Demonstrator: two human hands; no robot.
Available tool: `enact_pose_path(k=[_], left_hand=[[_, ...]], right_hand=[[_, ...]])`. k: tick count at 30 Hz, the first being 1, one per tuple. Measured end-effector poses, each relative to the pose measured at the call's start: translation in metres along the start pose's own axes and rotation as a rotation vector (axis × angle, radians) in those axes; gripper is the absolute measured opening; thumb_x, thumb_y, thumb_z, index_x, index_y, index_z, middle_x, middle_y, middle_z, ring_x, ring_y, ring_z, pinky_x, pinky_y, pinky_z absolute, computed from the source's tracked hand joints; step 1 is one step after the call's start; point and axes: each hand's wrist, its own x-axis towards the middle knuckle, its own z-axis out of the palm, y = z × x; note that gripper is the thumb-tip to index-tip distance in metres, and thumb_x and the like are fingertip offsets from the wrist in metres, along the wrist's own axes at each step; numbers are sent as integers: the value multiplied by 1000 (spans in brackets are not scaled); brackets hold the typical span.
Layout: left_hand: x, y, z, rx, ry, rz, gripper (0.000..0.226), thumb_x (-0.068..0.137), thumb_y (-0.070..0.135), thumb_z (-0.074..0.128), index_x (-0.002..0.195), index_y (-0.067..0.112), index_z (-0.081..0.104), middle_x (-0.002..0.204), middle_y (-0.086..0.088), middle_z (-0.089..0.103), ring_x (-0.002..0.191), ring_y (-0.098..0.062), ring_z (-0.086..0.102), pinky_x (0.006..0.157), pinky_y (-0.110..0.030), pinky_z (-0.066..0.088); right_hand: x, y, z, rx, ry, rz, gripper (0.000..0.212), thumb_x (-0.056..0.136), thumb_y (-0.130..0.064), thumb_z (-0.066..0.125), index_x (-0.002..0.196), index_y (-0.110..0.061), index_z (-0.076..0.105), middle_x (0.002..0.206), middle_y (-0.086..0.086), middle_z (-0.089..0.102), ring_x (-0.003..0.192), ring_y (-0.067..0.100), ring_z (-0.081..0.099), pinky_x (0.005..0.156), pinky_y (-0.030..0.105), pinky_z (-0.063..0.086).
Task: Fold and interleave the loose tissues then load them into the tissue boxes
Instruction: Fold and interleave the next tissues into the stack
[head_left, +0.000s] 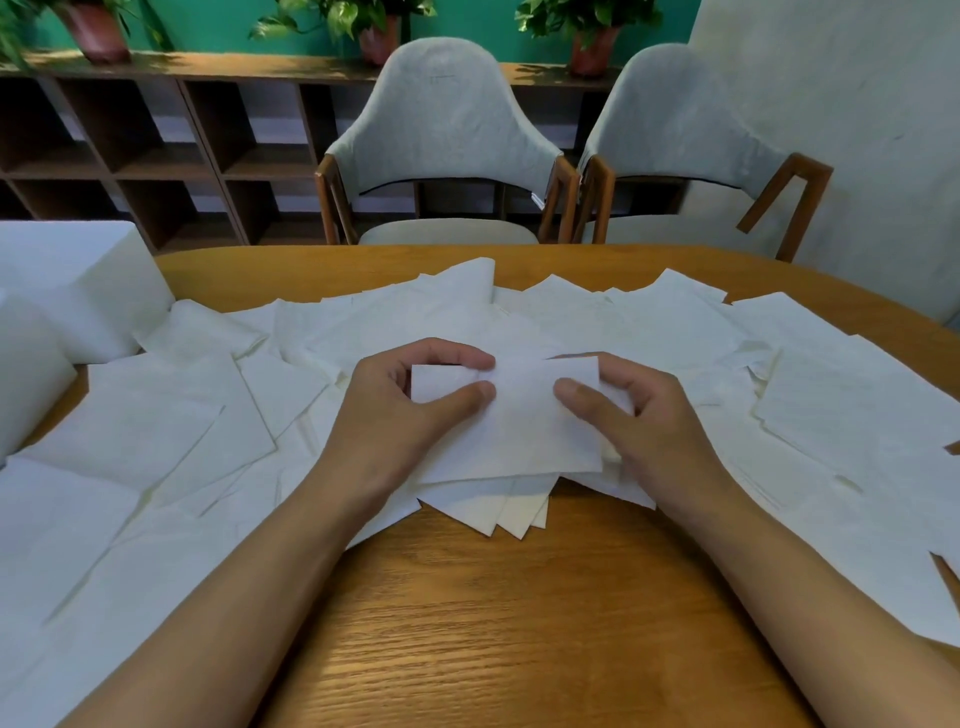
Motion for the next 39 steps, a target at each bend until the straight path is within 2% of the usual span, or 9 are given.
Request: enact_pose_path(k=[5, 9, 13, 17, 24, 28, 31, 33, 39], left_hand=[[2, -3, 2, 51, 31, 20, 27, 85, 26, 85, 109, 34, 75, 95, 15, 78, 98, -1, 71, 78, -25, 55], [1, -2, 3, 55, 48, 3, 30, 84, 28, 86, 110, 35, 73, 93, 16, 78, 96, -1, 71, 79, -36, 60], [0, -3, 5, 79, 26, 25, 32, 83, 32, 85, 112, 36, 72, 94, 18, 78, 97, -2, 70, 75, -31, 55], [0, -4, 6, 109, 36, 35, 31, 83, 36, 84, 111, 38, 72, 95, 24, 76, 97, 0, 68, 69, -16, 48], [-2, -5, 10, 61, 51, 0, 28, 85, 34, 83, 111, 35, 73, 95, 16, 77, 93, -1, 68, 64, -10, 44], [-3, -4, 11, 32, 60, -10, 26, 86, 31, 84, 109, 34, 74, 93, 13, 78, 86, 3, 67, 61, -8, 43], [-3, -4, 12, 48, 54, -2, 26, 85, 33, 84, 109, 35, 73, 92, 17, 77, 89, 5, 66, 61, -7, 42], [-4, -5, 13, 68, 56, 9, 27, 85, 35, 84, 110, 36, 72, 93, 20, 76, 93, 6, 66, 67, -11, 43], [-2, -6, 11, 111, 59, 46, 43, 87, 48, 77, 127, 47, 60, 125, 23, 63, 111, 10, 58, 81, -9, 51]], right_hand=[[1, 2, 2, -46, 38, 4, 14, 91, -32, 70, 103, -39, 72, 106, -32, 65, 103, -6, 57, 73, 13, 50], [0, 1, 1, -128, -12, -53, 42, 85, -46, 76, 125, -47, 61, 125, -44, 50, 117, -15, 44, 92, 15, 43], [1, 5, 5, -158, -46, -46, 68, 80, -54, 74, 138, -59, 39, 136, -49, 34, 128, -13, 36, 103, 21, 44], [-1, 3, 8, -179, -58, -87, 71, 83, -48, 71, 143, -54, 34, 137, -49, 28, 116, -34, 26, 87, -6, 32], [-1, 2, 7, -167, -62, -69, 70, 83, -49, 69, 142, -59, 33, 147, -43, 28, 137, -8, 30, 119, 36, 34], [-2, 1, 6, -141, -70, -74, 69, 91, -35, 73, 143, -57, 34, 145, -42, 31, 137, 2, 36, 113, 44, 43], [-2, 2, 6, -185, -63, -112, 67, 93, -31, 70, 142, -58, 33, 139, -50, 28, 128, -19, 32, 102, 13, 39], [-2, 2, 7, -198, -67, -130, 64, 95, -29, 69, 141, -57, 34, 138, -50, 29, 124, -22, 32, 95, 6, 36], [-4, -4, 0, -44, -45, -141, 32, 99, -15, 63, 120, -38, 68, 128, -27, 59, 119, 1, 52, 90, 22, 45]])
